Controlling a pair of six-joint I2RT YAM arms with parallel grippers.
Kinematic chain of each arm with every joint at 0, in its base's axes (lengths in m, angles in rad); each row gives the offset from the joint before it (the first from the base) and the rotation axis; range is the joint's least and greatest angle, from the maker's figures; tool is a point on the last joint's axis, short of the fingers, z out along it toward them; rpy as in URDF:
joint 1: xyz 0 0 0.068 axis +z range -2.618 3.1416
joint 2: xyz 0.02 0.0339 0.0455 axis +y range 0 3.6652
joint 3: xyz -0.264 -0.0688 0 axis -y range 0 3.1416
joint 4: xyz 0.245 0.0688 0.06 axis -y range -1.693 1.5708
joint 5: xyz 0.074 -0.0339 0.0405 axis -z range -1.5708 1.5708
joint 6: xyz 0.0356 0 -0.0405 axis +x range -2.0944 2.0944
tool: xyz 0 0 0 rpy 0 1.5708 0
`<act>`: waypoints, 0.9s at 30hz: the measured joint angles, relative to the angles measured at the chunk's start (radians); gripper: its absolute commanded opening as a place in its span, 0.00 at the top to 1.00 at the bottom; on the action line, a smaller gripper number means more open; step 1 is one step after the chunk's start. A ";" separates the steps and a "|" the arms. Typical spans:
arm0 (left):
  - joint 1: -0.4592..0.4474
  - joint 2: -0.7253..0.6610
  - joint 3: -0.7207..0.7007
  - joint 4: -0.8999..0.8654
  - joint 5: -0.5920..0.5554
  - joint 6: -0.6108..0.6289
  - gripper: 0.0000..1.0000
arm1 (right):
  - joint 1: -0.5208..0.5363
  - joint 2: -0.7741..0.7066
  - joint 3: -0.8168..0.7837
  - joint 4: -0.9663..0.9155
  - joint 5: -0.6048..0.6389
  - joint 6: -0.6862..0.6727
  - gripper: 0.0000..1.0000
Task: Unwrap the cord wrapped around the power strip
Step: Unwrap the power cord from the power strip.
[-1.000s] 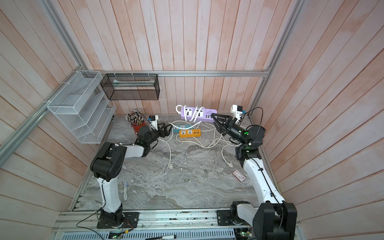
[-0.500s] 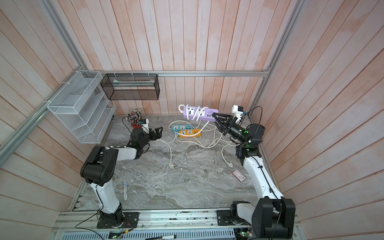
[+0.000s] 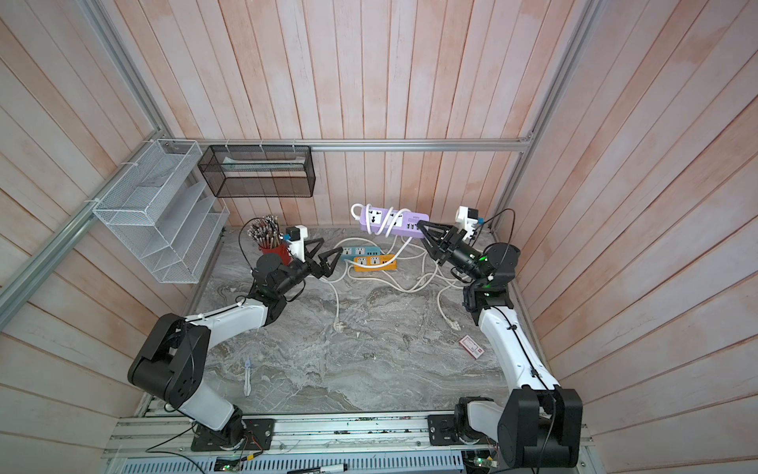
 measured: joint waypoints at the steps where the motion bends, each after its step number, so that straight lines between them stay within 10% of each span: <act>1: -0.025 0.000 0.011 0.012 0.016 0.000 0.00 | 0.004 0.006 0.005 0.000 0.000 0.000 0.77; 27: -0.251 0.211 0.174 0.113 -0.105 0.095 0.00 | 0.091 0.017 0.060 0.004 0.042 0.003 0.77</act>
